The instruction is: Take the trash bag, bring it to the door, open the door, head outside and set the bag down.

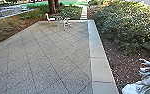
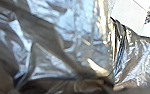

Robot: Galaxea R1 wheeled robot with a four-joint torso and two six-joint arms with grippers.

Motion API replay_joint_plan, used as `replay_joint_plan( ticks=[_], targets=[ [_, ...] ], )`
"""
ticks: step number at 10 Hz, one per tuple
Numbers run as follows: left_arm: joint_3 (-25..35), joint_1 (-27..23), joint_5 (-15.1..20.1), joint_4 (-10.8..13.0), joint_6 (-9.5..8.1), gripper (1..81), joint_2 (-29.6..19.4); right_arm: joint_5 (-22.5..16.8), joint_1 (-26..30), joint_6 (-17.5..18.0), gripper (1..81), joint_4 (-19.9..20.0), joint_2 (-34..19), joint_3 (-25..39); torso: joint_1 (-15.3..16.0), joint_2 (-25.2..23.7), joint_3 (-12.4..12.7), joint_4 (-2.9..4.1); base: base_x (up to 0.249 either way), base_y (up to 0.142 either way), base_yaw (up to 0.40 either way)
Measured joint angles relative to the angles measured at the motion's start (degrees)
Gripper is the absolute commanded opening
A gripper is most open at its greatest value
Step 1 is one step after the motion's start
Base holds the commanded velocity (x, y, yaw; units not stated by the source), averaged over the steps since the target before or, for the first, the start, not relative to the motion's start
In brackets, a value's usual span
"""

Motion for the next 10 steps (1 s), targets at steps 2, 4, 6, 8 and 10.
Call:
replay_joint_plan(
  ticks=[2,4,6,8,10],
  targets=[
    [0.0,-2.9,1.0,-0.1,-1.16,1.0,0.1,0.0,-0.4,0.0,81.1,0.0,-0.1,0.0,0.0,0.0,0.2,0.81,0.000,0.000,0.000],
    [-0.4,-6.0,1.3,-0.2,-1.71,1.0,0.1,-0.1,-0.4,0.0,81.1,0.0,-0.1,0.0,0.0,0.0,0.2,4.06,0.000,0.000,0.000],
    [-1.6,-6.7,1.4,-0.2,-3.02,1.0,-0.2,-0.2,-0.3,-0.4,81.1,-0.1,-0.5,0.0,0.0,0.0,0.1,6.34,0.000,0.000,0.000],
    [-2.4,-8.2,2.2,0.0,-3.80,81.1,-0.5,-0.1,-0.4,-0.3,81.1,0.0,-0.5,0.0,0.0,0.0,0.1,6.40,0.000,0.000,0.000],
    [-2.4,-9.5,4.0,-0.1,-4.46,81.1,-1.4,-0.1,-0.5,-0.3,81.1,0.0,-0.5,0.0,0.0,0.0,0.1,6.40,0.000,0.000,0.000]
  ],
)
